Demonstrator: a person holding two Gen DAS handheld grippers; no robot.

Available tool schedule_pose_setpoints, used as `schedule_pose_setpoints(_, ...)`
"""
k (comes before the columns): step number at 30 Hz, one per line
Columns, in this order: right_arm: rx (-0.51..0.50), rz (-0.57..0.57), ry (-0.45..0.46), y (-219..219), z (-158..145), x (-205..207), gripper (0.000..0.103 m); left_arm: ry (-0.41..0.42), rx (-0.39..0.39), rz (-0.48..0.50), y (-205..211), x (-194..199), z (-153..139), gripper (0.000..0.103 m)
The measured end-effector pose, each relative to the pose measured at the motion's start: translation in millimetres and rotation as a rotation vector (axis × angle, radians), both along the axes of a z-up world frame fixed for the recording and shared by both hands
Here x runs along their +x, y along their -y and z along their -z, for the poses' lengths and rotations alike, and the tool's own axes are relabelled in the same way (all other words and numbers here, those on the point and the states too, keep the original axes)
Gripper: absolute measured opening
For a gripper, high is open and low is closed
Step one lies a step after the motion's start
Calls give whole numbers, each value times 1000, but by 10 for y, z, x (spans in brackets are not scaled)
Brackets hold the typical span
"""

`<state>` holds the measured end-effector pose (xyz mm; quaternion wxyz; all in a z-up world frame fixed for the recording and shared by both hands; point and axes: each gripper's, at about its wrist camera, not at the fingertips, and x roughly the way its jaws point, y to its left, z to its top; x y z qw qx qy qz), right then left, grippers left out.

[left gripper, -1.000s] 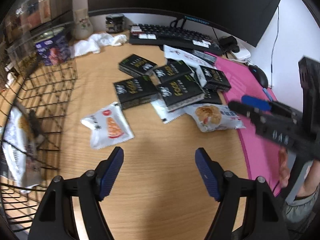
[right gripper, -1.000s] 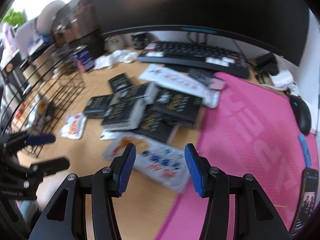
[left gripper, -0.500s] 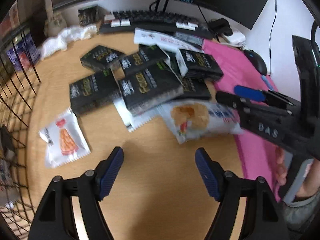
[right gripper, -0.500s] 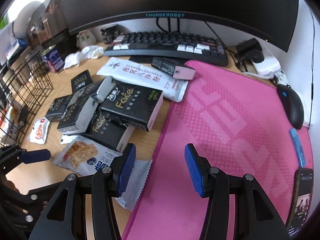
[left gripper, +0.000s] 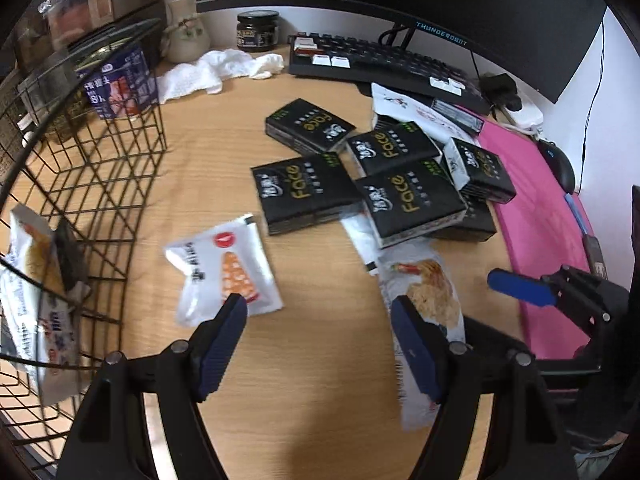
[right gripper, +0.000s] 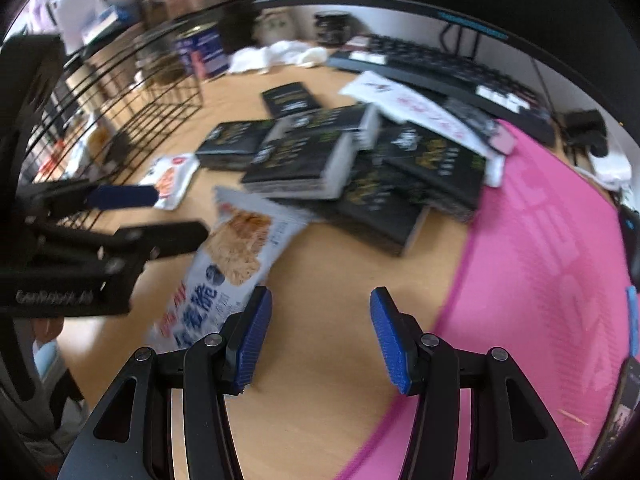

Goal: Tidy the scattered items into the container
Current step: 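Grasp the white cracker packet with the left gripper while the right grasps a Face pack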

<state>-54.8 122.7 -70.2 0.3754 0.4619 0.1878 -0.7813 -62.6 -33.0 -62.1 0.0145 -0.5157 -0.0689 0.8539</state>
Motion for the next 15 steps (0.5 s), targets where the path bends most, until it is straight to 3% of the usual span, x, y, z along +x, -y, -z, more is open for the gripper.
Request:
schedule_pose_setpoints(10,-10,53,-33,-166,-132,-113,51,-30,54,23,-96,114,-155,77)
schedule_pose_setpoints(15,-13,70,-36,-244,-159,-203,51,-28,13,85,-387,98,-152,77)
